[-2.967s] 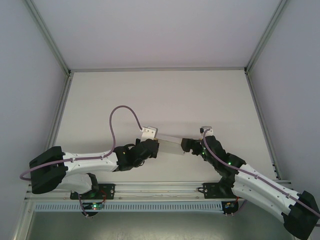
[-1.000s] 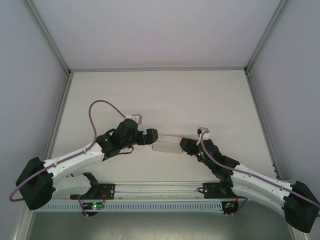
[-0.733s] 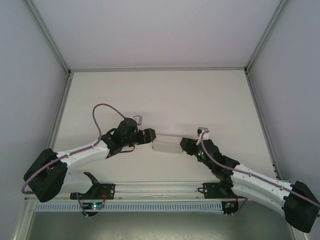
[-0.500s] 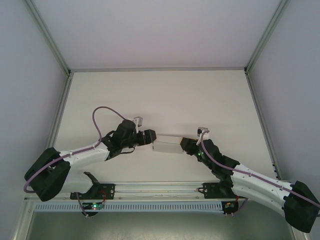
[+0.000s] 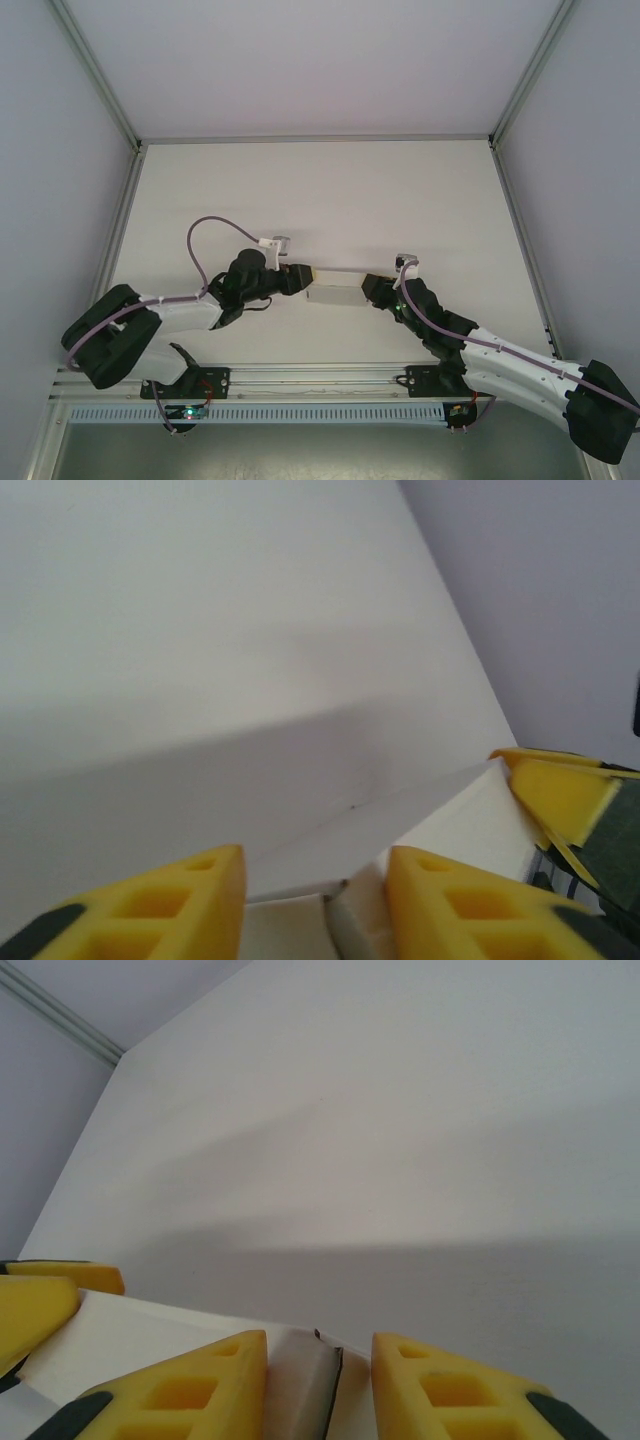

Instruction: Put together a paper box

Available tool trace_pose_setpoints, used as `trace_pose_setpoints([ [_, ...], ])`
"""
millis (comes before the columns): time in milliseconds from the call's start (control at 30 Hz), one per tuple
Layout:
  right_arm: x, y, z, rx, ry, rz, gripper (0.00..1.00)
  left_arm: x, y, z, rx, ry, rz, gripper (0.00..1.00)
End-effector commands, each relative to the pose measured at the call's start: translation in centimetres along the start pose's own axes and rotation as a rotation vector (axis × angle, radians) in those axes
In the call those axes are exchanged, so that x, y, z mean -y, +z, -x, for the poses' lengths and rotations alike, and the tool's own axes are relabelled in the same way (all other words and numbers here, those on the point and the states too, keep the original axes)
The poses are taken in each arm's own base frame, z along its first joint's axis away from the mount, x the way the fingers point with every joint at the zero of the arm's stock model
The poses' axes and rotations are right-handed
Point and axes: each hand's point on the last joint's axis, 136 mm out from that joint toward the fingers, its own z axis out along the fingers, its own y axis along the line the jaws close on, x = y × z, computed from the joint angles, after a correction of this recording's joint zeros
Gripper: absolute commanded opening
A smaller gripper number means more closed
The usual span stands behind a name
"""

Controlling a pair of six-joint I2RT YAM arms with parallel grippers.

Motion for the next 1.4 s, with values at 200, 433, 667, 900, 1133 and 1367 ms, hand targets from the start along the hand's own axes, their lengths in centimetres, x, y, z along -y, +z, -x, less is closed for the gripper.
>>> trace_pose_setpoints([
  [200,9.5,-1.7,-7.6,-0.256,-0.122,-0.307,0.3,-4.5,1.2,-7.3,-0.153,0.071,0.02,0.14],
  [433,9.5,-1.7,-7.4,-0.236,-0.113,-0.301,0.25,-5.3,1.8,-8.4,-0.151,0.099,0.013,0.0],
  [667,9.4,-1.6,-7.5,-0.24,-0.121,-0.301,0.09,-5.8,2.2,-8.8,-0.159,0.086,0.029,0.0],
  [900,8.7,-1.5,-6.8,-0.218,-0.117,-0.285,0.03,-5.7,2.1,-8.0,-0.165,0.066,0.077,0.1],
  [1133,5.8,-1.8,-3.9,-0.153,-0.113,-0.226,0.2,-3.7,2.6,-5.4,-0.175,0.061,0.101,0.43],
  [1367,2.3,-2.0,0.0,-0.074,-0.158,-0.154,0.33,-1.6,0.8,-0.8,-0.113,0.137,0.208,1.0],
])
